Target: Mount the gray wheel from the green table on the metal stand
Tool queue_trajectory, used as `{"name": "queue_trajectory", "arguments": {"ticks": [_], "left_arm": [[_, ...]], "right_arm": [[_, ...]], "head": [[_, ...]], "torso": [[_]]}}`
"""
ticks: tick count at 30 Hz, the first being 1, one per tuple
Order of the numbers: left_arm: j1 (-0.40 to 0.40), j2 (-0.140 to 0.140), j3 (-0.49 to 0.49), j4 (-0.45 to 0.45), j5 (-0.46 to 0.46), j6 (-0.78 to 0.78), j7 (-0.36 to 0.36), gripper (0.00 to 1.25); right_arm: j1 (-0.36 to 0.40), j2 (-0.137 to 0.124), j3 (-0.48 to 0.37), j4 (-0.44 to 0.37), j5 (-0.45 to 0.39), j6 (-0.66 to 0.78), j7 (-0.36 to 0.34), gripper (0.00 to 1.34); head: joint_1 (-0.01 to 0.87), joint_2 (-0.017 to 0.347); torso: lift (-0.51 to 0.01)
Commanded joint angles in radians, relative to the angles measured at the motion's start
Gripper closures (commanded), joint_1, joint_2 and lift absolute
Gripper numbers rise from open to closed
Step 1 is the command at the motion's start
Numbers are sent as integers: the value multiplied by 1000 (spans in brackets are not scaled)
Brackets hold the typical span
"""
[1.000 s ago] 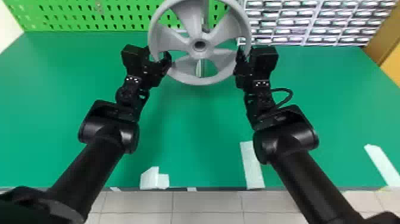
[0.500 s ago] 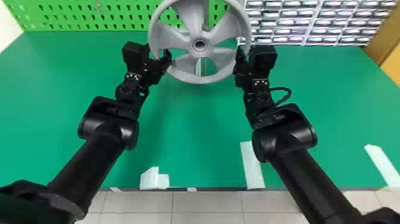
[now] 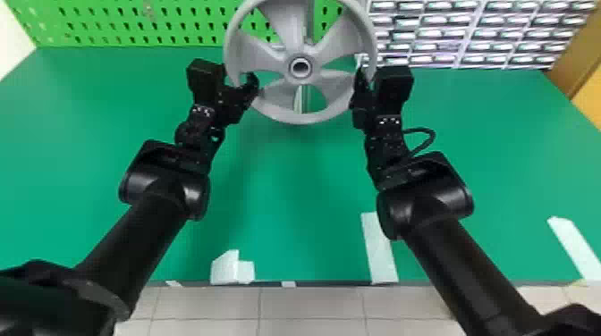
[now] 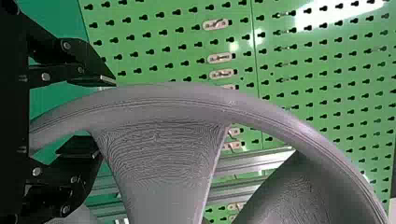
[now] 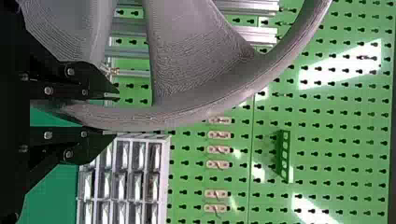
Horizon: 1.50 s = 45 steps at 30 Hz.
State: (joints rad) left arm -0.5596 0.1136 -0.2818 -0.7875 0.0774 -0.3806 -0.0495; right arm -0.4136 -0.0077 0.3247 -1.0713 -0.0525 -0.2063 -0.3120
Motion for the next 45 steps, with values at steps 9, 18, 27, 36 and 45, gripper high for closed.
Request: {"name": "queue_trajectory", "arguments": {"ticks": [9,18,27,36,45], "left_arm": [[-26,-11,4,42,-16,0,169,730],[-32,-12,9,47,-24,0,175,722],[-36,-12,13,47,-28,-1,183,696],[-31,-12,10,47,-28,-7,183,682],[-29,-12,9,47,-24,-21,183,614]], "right_arm": [[-19,6,13,37,-3,10,-2,1144],[-24,6,20,48,-3,10,-4,1144],[-24,6,24,51,-1,10,-6,1144],[-21,5,20,51,2,10,-6,1142],[-21,6,19,51,5,7,-9,1099]], "head": [[867,52],[867,52],[867,52],[867,52],[867,52]], "torso": [[-100],[-100],[-100],[-100],[-100]]}}
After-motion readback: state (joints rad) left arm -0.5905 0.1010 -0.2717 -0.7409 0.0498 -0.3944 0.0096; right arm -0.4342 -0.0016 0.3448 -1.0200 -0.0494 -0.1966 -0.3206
